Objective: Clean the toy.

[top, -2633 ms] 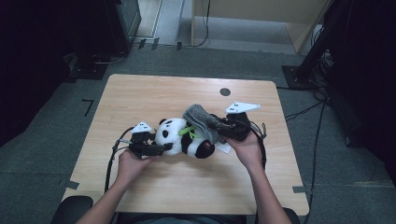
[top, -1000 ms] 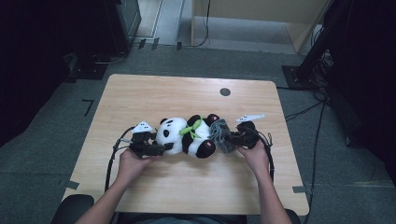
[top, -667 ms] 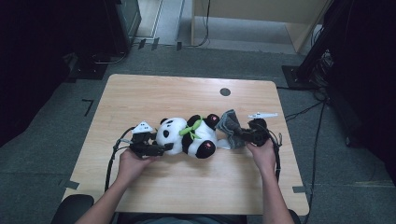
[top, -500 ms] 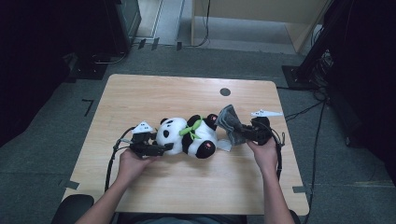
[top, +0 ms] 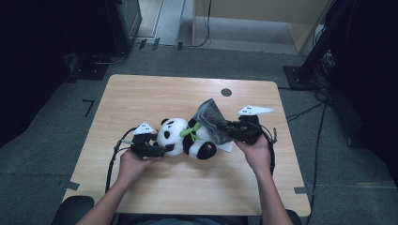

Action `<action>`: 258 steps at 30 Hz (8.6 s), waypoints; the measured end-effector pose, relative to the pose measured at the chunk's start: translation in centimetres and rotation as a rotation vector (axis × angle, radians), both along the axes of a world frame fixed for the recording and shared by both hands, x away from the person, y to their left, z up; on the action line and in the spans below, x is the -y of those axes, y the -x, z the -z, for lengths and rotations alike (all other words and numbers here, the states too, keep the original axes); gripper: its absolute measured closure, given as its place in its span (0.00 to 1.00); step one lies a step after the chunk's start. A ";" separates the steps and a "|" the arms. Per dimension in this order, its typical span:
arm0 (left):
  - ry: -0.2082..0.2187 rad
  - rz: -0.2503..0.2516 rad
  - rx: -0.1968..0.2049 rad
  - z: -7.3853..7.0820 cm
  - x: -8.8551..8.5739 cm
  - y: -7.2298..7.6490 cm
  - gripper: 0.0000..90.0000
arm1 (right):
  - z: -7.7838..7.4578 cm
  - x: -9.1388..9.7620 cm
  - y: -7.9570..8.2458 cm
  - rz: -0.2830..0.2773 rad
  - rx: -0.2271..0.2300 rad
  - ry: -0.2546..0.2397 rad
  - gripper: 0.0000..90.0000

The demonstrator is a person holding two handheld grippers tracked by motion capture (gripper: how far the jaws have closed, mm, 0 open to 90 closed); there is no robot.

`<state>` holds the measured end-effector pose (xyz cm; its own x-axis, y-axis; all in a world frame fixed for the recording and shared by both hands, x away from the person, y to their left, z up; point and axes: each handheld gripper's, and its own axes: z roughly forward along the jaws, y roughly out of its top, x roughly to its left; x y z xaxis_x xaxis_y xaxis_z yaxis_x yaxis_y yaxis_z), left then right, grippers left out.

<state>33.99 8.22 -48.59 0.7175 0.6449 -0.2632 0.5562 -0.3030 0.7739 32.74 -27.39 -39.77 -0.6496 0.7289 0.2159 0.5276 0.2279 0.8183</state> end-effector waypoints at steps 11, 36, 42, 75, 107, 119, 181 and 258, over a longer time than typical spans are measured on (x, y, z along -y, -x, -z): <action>-0.015 0.011 0.015 0.0 0.1 0.1 0.24 | 2.9 -2.7 -0.8 -0.073 -0.084 0.058 0.84; 0.002 0.005 0.005 0.0 0.1 -0.1 0.24 | 7.0 0.9 -1.8 -0.004 -0.218 0.054 0.83; -0.001 0.004 0.004 0.0 0.1 -0.1 0.24 | 7.6 1.2 -1.9 0.010 -0.241 0.064 0.83; 0.005 0.002 -0.013 -0.1 0.2 -0.4 0.24 | 0.2 3.1 0.6 0.003 -0.092 0.049 0.85; -0.018 0.009 0.012 0.0 0.4 -0.2 0.24 | 0.8 -3.6 1.8 -0.203 -0.067 0.119 0.82; -0.017 0.010 0.012 0.0 0.4 -0.2 0.24 | 1.4 -2.3 1.2 -0.142 -0.078 0.107 0.84; 0.004 0.009 -0.007 -0.1 0.3 -0.5 0.24 | 1.4 0.7 0.7 0.028 -0.076 0.178 0.86; 0.004 -0.052 -0.062 -0.7 1.6 -0.4 0.40 | 2.9 -6.4 2.9 -0.081 0.056 0.253 0.90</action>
